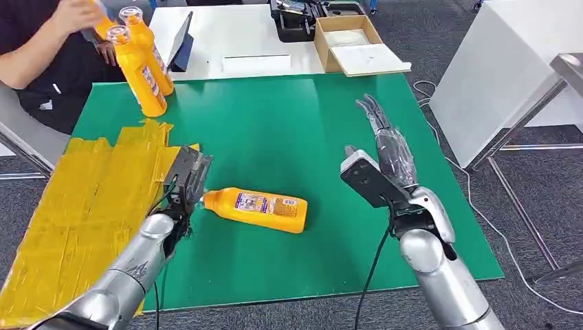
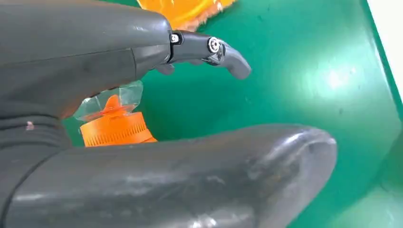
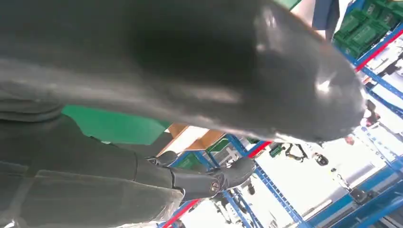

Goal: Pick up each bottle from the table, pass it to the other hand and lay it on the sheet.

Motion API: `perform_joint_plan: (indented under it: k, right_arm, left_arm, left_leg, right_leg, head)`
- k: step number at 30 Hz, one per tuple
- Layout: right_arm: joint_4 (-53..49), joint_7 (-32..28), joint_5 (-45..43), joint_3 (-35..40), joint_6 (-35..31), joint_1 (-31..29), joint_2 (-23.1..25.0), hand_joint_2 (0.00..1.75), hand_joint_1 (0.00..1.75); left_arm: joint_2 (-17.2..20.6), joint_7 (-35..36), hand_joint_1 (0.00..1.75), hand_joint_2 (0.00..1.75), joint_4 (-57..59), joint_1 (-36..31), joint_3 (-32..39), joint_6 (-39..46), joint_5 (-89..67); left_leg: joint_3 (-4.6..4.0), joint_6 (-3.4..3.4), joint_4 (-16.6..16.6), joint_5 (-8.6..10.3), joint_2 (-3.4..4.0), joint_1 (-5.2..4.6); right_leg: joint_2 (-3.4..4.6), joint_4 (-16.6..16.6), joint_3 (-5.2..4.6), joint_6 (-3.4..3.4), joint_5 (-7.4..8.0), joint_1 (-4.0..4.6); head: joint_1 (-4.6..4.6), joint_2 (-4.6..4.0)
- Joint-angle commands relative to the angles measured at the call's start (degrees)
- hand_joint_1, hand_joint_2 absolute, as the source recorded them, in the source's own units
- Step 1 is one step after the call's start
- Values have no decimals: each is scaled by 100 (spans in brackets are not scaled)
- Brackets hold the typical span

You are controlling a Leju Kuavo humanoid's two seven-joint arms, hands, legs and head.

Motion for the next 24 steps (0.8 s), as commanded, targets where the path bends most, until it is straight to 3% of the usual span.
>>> perform_joint_plan:
  k: [1, 5, 6, 10, 13, 18, 19, 24]
  right_arm:
    - [106, 23, -12, 28, -32, -77, 23, 0, 0]
    - [106, 23, -12, 28, -32, -77, 23, 0, 0]
    - [106, 23, -12, 28, -32, -77, 23, 0, 0]
    - [115, 24, -23, 86, -41, -105, 30, 0, 0]
    - [145, 24, -25, 147, -60, -120, 37, 0, 0]
    - [95, 46, -27, 112, -92, -91, 73, 0, 0]
    - [91, 53, -26, 105, -94, -86, 78, 0, 0]
    - [76, 56, -26, 85, -99, -67, 76, 0, 0]
  left_arm:
    - [-125, 75, 0, 0, -19, -14, -393, -28, 150]
    - [-125, 75, 0, 0, -19, -14, -393, -28, 150]
    - [-125, 75, 0, 0, -19, -14, -393, -28, 150]
    - [-152, 116, 0, 0, -139, 51, -572, -64, 296]
    - [-148, 154, 0, 0, -268, 129, -752, -24, 434]
    - [-127, 155, 0, 0, -291, 151, -915, 32, 627]
    - [-125, 152, 0, 0, -291, 150, -935, 39, 658]
    - [-137, 161, 0, 0, -291, 159, -969, 28, 690]
  left_leg:
    - [32, -25, -4, -12, 7, -1]
    - [14, -17, -1, -6, 6, 2]
    - [53, -41, -3, -22, 16, 2]
    - [19, -19, -4, -7, 7, 0]
    - [55, -39, -5, -22, 17, -1]
    - [11, -14, -3, -5, 7, 1]
    - [52, -37, -4, -22, 19, 0]
    - [17, -18, -4, -7, 9, 0]
  right_leg:
    - [-1, -7, 34, -8, -11, -1]
    - [1, -4, 16, -5, -4, 2]
    - [3, -9, 56, -12, -18, 2]
    - [1, -5, 20, -5, -6, 0]
    - [4, -10, 56, -11, -18, -1]
    - [3, -5, 12, -4, -3, 1]
    - [8, -10, 54, -10, -17, 0]
    - [3, -5, 17, -6, -4, 1]
  head:
    - [0, 0]
    - [2, 0]
    - [0, 0]
    - [0, 0]
    - [0, 0]
    - [0, 0]
    - [0, 0]
    - [0, 0]
